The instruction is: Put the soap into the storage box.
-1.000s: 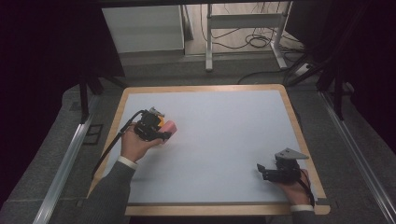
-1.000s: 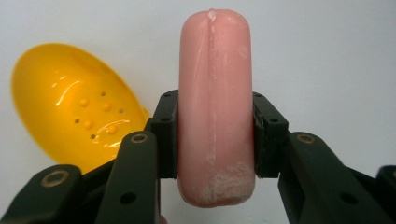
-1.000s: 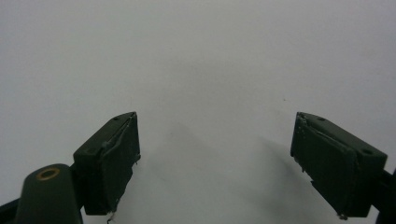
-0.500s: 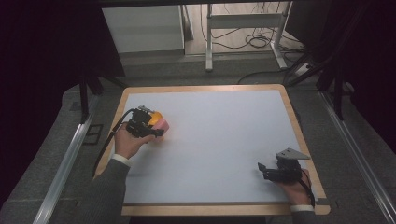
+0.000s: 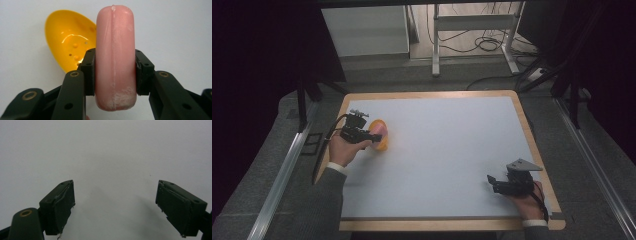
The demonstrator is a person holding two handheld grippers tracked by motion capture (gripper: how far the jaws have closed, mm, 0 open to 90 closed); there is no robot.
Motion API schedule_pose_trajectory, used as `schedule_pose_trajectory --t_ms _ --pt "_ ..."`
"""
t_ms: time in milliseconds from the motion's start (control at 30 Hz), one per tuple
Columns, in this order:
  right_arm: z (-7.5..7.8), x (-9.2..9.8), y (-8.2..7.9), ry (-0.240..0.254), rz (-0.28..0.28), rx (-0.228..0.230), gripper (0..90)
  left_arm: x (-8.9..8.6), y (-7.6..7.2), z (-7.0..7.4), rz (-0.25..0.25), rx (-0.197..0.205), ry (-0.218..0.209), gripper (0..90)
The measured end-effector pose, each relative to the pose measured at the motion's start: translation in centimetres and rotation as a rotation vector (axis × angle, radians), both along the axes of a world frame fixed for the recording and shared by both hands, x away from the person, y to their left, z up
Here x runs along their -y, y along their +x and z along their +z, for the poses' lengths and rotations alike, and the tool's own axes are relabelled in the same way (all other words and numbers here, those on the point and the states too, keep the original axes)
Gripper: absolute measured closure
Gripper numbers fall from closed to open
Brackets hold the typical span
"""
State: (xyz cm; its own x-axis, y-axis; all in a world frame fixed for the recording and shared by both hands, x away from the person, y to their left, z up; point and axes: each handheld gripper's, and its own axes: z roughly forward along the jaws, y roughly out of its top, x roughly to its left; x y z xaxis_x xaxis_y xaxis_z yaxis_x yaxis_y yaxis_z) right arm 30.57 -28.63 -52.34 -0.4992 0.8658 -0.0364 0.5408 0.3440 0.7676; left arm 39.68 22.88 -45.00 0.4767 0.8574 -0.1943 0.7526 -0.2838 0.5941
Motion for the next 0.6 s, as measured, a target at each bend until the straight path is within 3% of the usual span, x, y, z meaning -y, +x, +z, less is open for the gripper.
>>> schedule_pose_trajectory --t_ms 600 --pt "-0.1 0.1 0.1 -0.002 -0.005 0.000 15.2 -0.6 1.9 -0.1 0.045 -0.013 -0.010 60.4"
